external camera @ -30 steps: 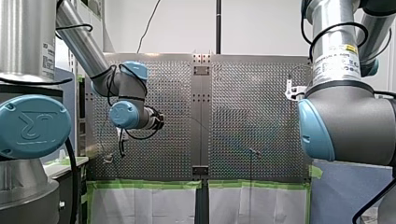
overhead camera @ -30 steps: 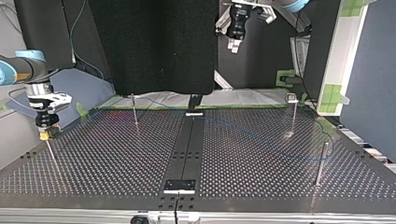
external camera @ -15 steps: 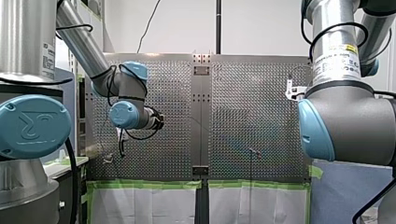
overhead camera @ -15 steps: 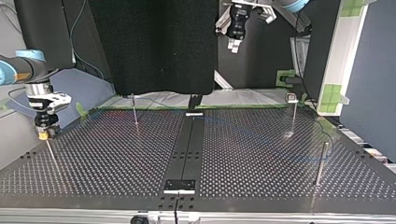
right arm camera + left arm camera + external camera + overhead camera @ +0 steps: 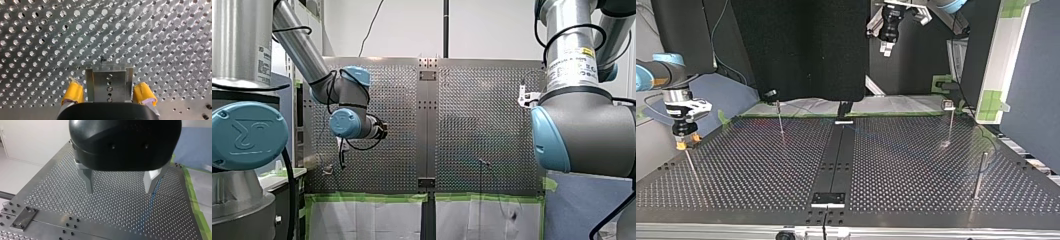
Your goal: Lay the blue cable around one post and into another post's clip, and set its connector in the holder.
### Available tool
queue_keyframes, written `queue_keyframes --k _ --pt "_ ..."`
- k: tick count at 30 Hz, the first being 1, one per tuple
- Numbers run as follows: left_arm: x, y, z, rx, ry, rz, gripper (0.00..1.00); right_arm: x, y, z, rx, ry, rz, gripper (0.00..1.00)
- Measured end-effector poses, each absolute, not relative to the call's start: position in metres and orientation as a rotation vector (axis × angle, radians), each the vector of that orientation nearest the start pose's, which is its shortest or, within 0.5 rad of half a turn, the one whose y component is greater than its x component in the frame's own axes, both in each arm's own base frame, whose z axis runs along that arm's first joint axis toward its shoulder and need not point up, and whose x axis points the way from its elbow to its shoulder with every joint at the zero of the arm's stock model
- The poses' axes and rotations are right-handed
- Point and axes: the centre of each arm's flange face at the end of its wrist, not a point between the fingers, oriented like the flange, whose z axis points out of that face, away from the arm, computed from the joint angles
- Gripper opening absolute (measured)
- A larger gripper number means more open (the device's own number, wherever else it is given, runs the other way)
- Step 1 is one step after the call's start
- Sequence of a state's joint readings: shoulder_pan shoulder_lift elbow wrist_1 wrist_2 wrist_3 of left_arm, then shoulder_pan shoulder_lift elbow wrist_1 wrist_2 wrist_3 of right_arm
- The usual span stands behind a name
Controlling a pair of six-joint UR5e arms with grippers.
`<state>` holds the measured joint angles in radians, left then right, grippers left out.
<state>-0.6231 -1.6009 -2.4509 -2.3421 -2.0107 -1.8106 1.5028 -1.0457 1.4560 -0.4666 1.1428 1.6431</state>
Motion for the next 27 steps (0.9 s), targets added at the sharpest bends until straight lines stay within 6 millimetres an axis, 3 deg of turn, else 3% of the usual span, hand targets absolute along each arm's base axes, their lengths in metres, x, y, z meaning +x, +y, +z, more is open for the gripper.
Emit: queue_keyframes --k 27 --pt "0.2166 -0.2677 0.1683 -0.009 1.678 -0.282 1.00 0.1358 -0.6777 0.2795 1.425 -1.011 1.553 1.00"
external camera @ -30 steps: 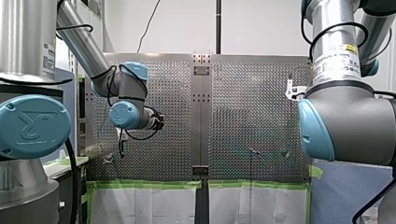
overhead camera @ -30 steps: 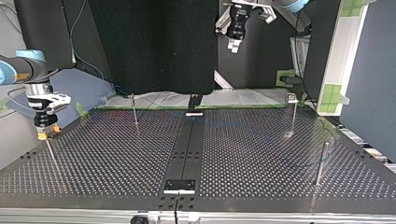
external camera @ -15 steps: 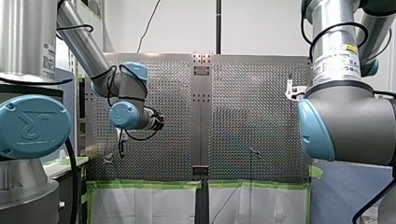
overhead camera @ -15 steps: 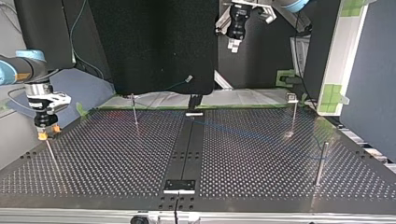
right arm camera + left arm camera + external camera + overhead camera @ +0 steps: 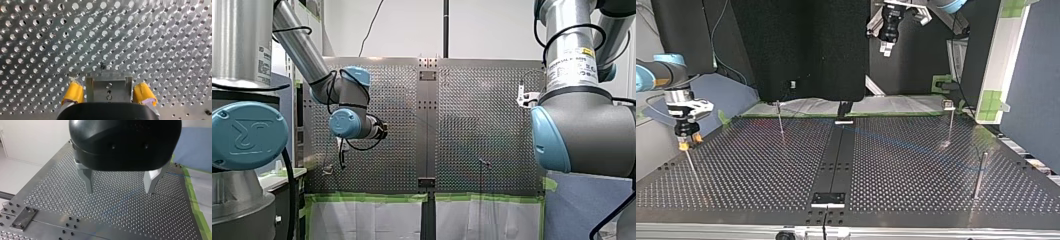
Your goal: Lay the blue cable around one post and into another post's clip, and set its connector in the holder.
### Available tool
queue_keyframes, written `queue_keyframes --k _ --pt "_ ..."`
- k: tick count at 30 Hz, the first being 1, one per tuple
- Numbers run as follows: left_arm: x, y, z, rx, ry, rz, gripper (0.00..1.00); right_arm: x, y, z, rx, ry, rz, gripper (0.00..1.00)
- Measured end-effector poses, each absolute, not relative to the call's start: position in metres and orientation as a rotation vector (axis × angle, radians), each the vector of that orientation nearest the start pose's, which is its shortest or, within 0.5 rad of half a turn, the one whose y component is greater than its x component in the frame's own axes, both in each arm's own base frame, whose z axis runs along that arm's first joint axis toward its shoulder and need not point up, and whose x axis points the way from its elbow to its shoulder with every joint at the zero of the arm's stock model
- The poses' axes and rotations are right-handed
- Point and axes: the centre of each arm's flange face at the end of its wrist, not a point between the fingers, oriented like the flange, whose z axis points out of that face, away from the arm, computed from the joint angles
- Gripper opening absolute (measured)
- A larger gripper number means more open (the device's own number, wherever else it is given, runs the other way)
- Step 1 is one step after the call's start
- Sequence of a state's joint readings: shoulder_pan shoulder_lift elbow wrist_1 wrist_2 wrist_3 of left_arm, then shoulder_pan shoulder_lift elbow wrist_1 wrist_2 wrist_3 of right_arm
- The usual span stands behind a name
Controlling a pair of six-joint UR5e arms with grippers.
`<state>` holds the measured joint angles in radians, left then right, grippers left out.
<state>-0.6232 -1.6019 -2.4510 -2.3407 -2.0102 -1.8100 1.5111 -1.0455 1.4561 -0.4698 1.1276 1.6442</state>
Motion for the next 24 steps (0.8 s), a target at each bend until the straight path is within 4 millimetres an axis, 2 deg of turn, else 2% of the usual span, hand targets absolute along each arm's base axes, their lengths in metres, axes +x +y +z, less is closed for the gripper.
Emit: queue_keyframes --k 24 --pt "0.216 -0.267 0.168 -0.009 1.681 -0.280 1.00 0.196 -0.652 0.270 1.586 -0.971 1.515 1.00"
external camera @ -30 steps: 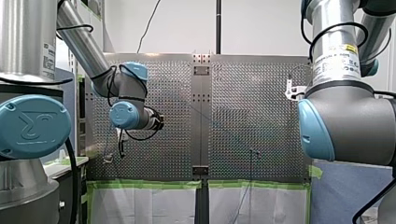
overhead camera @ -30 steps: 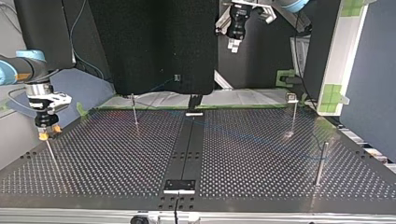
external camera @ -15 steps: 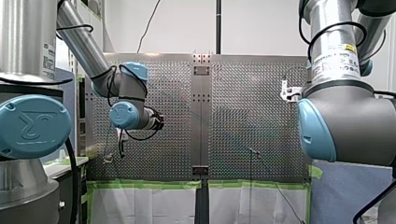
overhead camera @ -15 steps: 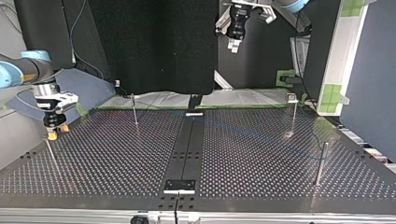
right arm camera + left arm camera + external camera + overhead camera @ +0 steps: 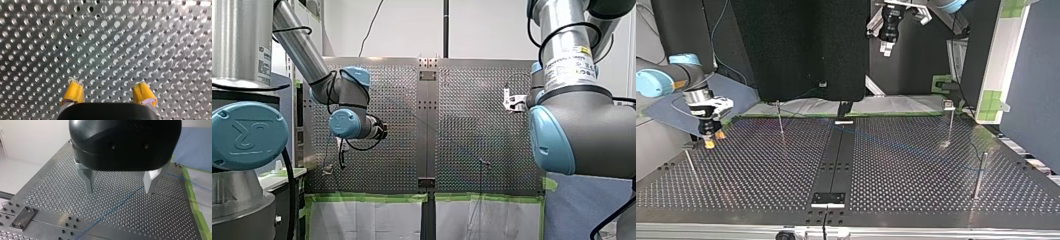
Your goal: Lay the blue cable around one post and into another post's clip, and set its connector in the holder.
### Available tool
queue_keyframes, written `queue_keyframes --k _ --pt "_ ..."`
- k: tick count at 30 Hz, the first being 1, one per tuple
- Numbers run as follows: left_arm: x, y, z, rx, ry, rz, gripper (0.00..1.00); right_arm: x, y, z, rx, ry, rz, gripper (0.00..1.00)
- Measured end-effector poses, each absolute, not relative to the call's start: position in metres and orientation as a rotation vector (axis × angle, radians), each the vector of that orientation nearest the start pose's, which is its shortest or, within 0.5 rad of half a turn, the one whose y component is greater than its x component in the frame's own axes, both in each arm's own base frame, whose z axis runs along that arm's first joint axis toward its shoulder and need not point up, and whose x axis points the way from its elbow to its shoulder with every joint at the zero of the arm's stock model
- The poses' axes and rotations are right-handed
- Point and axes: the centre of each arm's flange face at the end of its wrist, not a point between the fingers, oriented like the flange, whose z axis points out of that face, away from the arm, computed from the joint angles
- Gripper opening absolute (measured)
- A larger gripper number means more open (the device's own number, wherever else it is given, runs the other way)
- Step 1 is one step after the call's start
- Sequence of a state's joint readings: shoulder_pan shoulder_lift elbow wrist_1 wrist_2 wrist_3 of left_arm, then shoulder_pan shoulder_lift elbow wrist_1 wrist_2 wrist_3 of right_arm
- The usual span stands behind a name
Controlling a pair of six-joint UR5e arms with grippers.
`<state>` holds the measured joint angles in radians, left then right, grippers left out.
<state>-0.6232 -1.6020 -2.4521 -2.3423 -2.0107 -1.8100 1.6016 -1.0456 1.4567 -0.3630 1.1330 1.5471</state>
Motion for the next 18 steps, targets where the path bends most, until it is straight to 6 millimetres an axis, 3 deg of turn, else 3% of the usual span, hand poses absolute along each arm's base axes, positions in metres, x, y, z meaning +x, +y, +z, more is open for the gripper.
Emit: queue_keyframes --k 11,18 --pt "0.212 -0.264 0.164 -0.010 1.684 -0.280 1.00 0.208 -0.646 0.266 1.607 -0.972 1.521 1.00" --pt "0.210 -0.260 0.160 -0.019 1.672 -0.282 1.00 0.225 -0.628 0.247 1.648 -0.993 1.468 1.00"
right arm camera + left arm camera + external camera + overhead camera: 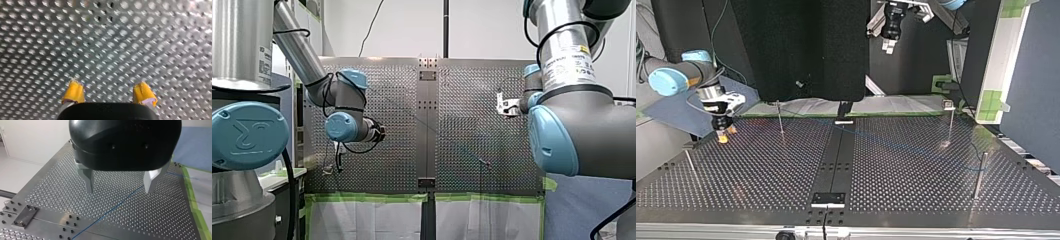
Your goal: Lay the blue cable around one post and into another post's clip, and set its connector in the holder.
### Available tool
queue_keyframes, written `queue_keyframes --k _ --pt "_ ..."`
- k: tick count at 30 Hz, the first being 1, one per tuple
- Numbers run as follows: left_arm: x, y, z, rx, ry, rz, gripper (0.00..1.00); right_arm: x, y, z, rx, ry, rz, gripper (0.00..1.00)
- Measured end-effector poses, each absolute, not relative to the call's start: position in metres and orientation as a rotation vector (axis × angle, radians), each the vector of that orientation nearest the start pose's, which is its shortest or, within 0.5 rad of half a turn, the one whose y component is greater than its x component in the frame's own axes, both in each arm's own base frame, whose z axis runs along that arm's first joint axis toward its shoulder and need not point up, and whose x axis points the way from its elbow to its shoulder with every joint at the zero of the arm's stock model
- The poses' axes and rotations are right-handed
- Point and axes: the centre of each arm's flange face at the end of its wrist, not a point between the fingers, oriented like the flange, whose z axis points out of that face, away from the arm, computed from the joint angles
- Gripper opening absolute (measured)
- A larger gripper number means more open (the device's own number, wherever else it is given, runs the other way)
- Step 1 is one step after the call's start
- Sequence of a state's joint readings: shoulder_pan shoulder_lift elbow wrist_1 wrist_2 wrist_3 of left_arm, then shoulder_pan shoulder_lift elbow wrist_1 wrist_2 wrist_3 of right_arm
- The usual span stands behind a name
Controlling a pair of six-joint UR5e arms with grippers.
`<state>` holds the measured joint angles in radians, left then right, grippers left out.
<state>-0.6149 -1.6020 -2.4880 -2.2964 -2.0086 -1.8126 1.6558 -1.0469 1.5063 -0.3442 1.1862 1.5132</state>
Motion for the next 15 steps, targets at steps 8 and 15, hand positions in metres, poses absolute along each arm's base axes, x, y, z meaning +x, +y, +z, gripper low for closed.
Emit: queue_keyframes --k 8,15 --pt "0.215 -0.260 0.162 -0.030 1.659 -0.302 1.00 0.253 -0.598 0.231 1.709 -0.983 1.404 1.00" --pt "0.218 -0.258 0.162 -0.043 1.657 -0.299 1.00 0.279 -0.567 0.243 1.699 -0.988 1.414 1.00"
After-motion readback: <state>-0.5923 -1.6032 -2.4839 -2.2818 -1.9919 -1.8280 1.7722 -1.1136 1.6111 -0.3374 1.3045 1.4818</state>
